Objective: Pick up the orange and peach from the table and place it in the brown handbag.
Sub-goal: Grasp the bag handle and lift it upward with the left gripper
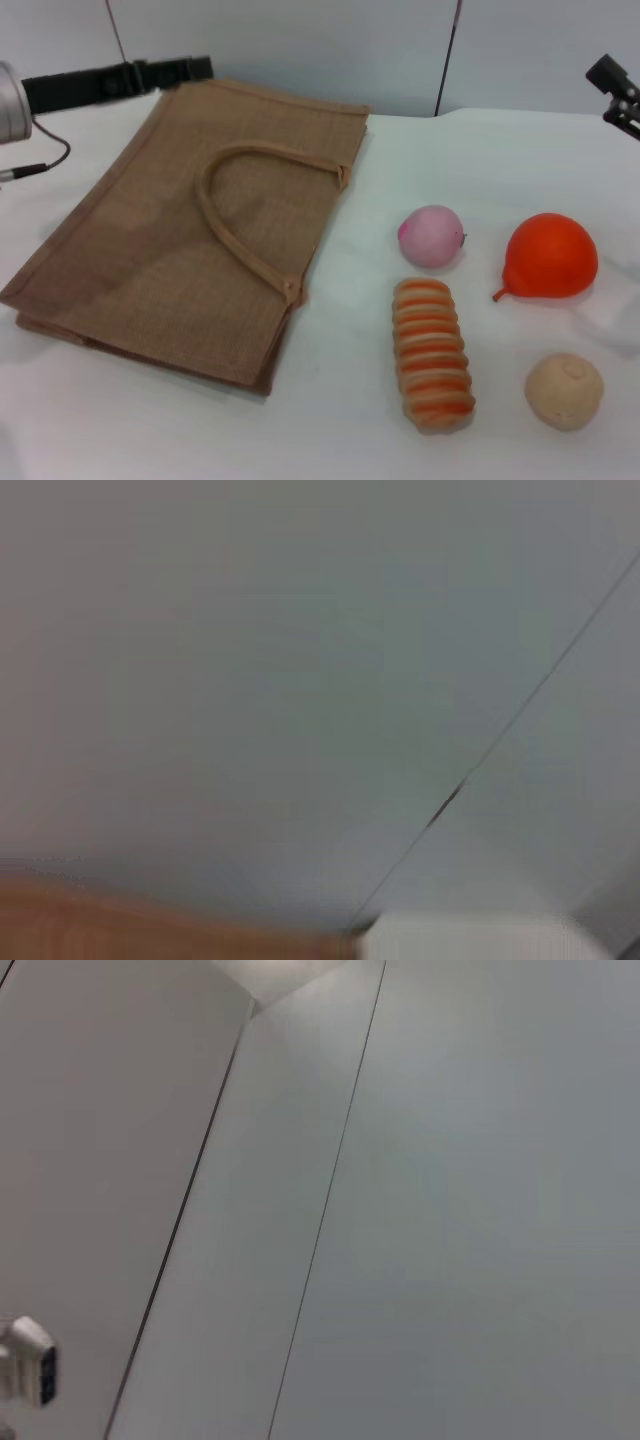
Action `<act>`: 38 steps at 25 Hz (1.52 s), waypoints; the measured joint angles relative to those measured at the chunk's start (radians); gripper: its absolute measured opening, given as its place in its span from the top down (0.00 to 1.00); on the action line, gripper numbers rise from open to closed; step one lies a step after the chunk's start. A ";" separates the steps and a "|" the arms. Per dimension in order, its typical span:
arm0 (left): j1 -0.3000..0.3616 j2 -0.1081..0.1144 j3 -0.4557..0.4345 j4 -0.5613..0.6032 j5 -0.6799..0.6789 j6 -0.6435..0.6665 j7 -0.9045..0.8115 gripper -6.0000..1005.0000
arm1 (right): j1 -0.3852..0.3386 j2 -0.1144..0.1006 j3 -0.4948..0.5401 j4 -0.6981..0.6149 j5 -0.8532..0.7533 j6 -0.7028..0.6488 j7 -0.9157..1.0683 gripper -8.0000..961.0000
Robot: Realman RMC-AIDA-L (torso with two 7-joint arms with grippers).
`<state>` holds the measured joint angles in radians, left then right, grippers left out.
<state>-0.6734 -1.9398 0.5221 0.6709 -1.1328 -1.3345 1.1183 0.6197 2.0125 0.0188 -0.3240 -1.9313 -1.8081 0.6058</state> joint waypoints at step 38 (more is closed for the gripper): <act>-0.240 -0.088 0.015 -0.196 0.671 0.561 0.016 0.27 | 0.010 -0.003 0.007 0.004 0.006 0.004 0.008 0.07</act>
<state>-0.9139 -2.0277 0.5369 0.4747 -0.4617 -0.7734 1.1347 0.6293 2.0095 0.0261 -0.3205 -1.9254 -1.8040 0.6136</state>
